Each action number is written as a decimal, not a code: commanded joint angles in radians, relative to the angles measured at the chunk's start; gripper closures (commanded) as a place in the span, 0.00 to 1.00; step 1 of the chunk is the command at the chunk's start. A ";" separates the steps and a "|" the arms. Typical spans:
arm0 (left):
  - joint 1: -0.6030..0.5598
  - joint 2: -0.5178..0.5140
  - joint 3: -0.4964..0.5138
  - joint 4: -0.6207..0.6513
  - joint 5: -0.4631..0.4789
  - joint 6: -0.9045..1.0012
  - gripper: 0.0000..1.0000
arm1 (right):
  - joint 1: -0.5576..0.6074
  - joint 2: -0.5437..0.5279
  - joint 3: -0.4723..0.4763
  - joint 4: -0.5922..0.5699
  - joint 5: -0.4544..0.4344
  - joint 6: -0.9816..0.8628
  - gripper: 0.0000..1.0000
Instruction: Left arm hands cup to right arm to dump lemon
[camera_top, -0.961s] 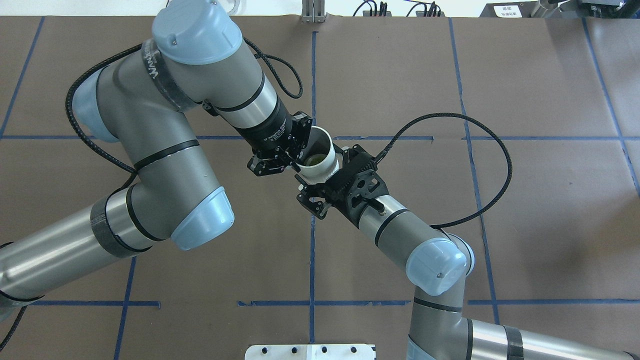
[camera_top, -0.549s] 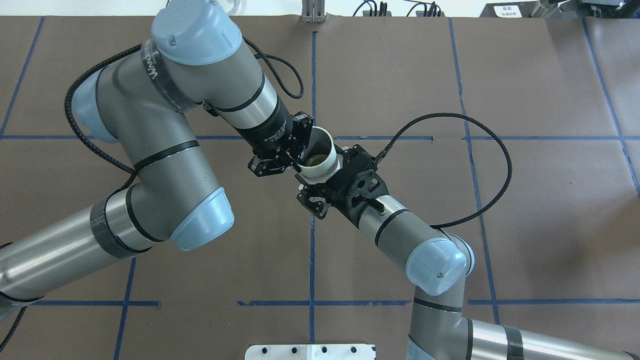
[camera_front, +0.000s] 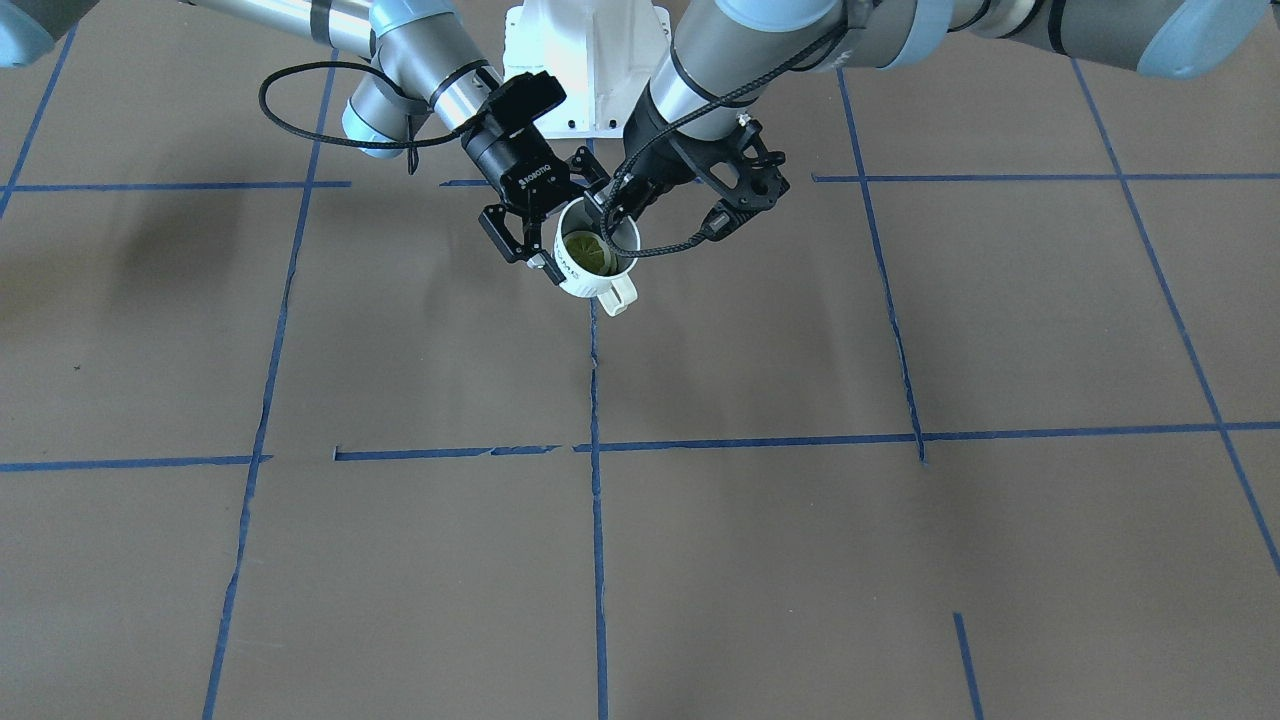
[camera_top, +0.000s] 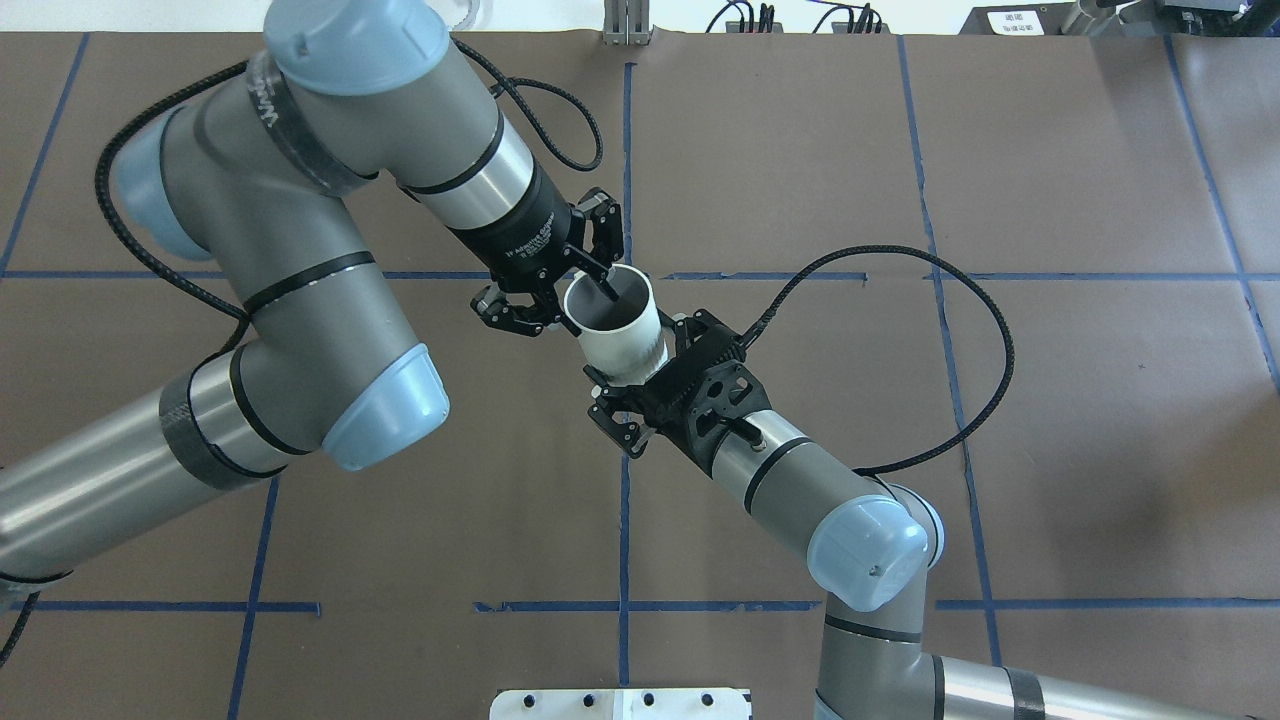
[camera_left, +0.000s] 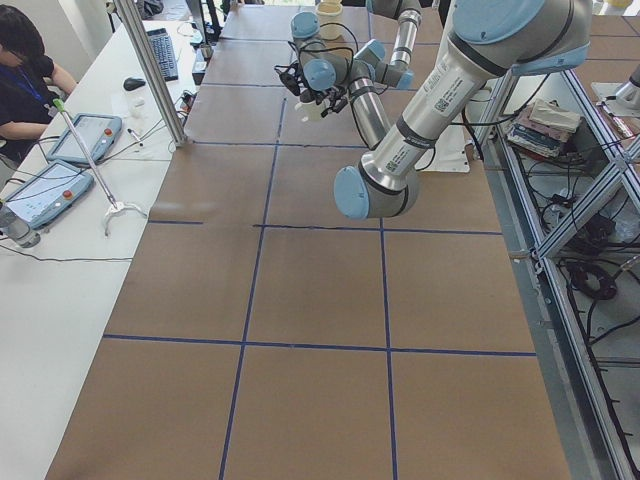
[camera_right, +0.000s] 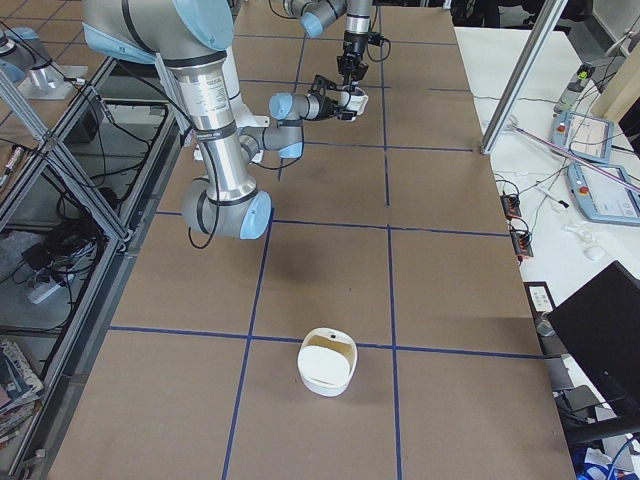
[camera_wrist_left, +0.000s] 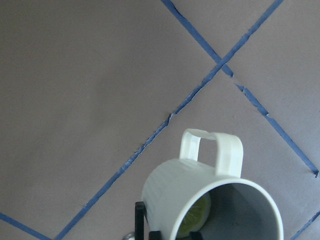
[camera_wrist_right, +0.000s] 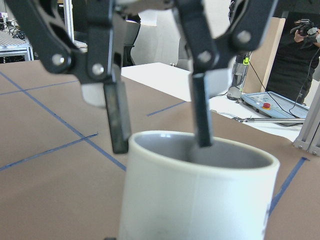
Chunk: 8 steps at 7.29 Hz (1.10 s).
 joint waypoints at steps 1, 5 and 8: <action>-0.049 0.061 -0.012 0.008 -0.062 0.123 0.00 | 0.000 0.001 0.001 -0.001 -0.001 0.005 0.79; -0.113 0.171 -0.017 0.011 -0.077 0.350 0.00 | 0.022 -0.002 -0.005 -0.007 -0.001 0.003 0.81; -0.191 0.308 -0.044 0.101 -0.062 0.884 0.00 | 0.090 -0.055 -0.005 -0.004 -0.003 0.014 0.82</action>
